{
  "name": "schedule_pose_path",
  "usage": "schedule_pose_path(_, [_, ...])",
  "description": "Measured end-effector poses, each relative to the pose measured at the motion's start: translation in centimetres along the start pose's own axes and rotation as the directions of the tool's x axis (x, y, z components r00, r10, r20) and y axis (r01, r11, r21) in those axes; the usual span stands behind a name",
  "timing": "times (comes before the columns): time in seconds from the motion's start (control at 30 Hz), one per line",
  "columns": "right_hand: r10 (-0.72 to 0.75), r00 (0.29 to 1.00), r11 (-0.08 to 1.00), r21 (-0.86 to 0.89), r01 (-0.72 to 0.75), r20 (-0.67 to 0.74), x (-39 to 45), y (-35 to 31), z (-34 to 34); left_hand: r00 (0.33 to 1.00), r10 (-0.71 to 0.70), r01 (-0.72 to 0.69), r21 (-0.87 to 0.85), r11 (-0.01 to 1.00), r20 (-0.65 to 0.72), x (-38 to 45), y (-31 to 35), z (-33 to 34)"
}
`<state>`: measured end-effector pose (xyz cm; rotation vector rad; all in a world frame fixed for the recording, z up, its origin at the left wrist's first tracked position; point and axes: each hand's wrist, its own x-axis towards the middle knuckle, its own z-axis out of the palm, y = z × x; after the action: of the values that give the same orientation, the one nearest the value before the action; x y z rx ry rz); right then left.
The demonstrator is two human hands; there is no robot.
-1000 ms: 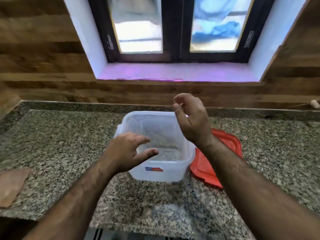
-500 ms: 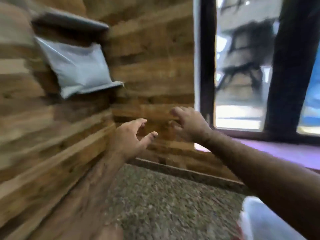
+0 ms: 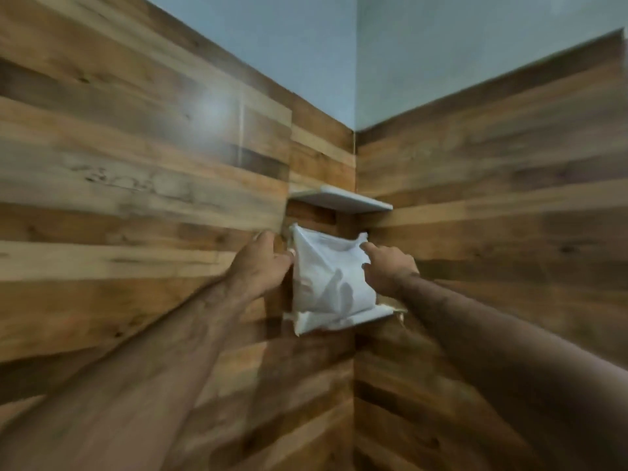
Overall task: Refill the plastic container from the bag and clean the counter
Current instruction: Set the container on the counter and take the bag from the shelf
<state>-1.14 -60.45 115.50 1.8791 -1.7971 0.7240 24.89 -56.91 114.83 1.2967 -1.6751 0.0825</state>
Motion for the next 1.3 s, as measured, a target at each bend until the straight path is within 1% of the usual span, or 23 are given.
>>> schedule_pose_path(0.1, [0.005, 1.0, 0.983, 0.183, -0.004, -0.004, 6.0, -3.0, 0.7, 0.998, 0.027, -0.035, 0.128, 0.991, 0.064, 3.2, -0.7, -0.8])
schedule_pose_path(0.13, [-0.003, 1.0, 0.976, 0.217, 0.006, -0.012, 7.9, -3.7, 1.0, 0.995, 0.041, -0.055, 0.158, 0.986, 0.086, 4.1, -0.6, -0.9])
schedule_pose_path(0.17, [-0.01, 1.0, 0.977, 0.212, 0.01, -0.003, 9.6, -4.2, 1.3, 0.992, 0.057, -0.074, 0.165, 0.984, 0.109, 4.8, -0.5, -0.9])
schedule_pose_path(0.27, [-0.01, 0.993, 0.998, 0.07, 0.002, 0.114, 14.1, -4.7, 2.8, 0.983, 0.103, -0.121, 0.111, 0.986, 0.153, 7.0, -0.2, -0.2])
schedule_pose_path(0.3, [-0.004, 0.991, 1.0, 0.012, 0.002, 0.133, 15.5, -4.2, 3.6, 0.982, 0.104, -0.119, 0.091, 0.989, 0.156, 7.7, 0.0, 0.1])
schedule_pose_path(0.37, [0.017, 0.993, 0.998, -0.06, -0.01, 0.119, 16.3, -3.8, 4.5, 0.985, 0.089, -0.104, 0.093, 0.99, 0.149, 8.9, 0.2, 0.8])
schedule_pose_path(0.43, [0.021, 0.995, 0.999, -0.034, -0.018, 0.097, 15.5, -3.9, 4.7, 0.99, 0.081, -0.096, 0.129, 0.987, 0.116, 10.0, 0.5, 1.8])
schedule_pose_path(0.5, [0.013, 0.997, 1.0, 0.025, -0.015, 0.076, 14.9, -4.1, 5.1, 0.997, 0.059, -0.066, 0.142, 0.988, 0.052, 10.6, 0.6, 2.9])
schedule_pose_path(0.6, [0.029, 1.0, 0.992, 0.122, -0.029, -0.002, 14.9, -3.5, 6.0, 0.999, 0.012, -0.008, 0.108, 0.994, -0.041, 10.8, 1.0, 3.9])
schedule_pose_path(0.67, [0.065, 0.996, 0.971, 0.233, -0.051, -0.055, 14.9, -2.7, 6.2, 0.997, -0.001, 0.007, 0.067, 0.998, -0.076, 10.5, 1.7, 4.3])
schedule_pose_path(0.73, [0.11, 0.988, 0.927, 0.371, -0.062, -0.11, 14.4, -1.8, 6.1, 0.995, -0.009, 0.011, 0.02, 1.0, -0.099, 10.0, 2.7, 4.3])
schedule_pose_path(0.8, [0.147, 0.977, 0.881, 0.469, -0.059, -0.154, 13.5, -1.1, 5.6, 0.993, -0.001, 0.0, -0.006, 1.0, -0.115, 9.4, 3.9, 4.6])
schedule_pose_path(0.93, [0.234, 0.959, 0.761, 0.644, -0.08, -0.158, 11.6, 0.5, 3.9, 0.99, 0.049, -0.049, 0.004, 0.999, -0.132, 7.8, 6.9, 4.1])
schedule_pose_path(1.03, [0.273, 0.936, 0.724, 0.688, -0.048, -0.222, 9.3, 2.9, 2.0, 0.987, 0.095, -0.099, -0.028, 0.995, -0.133, 6.4, 9.8, 3.3])
schedule_pose_path(1.1, [0.257, 0.937, 0.737, 0.675, -0.031, -0.237, 6.9, 4.5, 0.3, 0.987, 0.109, -0.116, -0.055, 0.992, -0.114, 4.8, 11.8, 2.8])
schedule_pose_path(1.2, [0.239, 0.949, 0.754, 0.655, -0.048, -0.205, 2.3, 6.9, -1.7, 0.99, 0.12, -0.127, -0.115, 0.985, -0.069, 1.2, 14.3, 2.7])
schedule_pose_path(1.3, [0.234, 0.959, 0.77, 0.632, -0.082, -0.16, -4.0, 9.8, -2.1, 0.986, 0.164, -0.162, -0.16, 0.974, -0.005, -4.3, 16.0, 3.2])
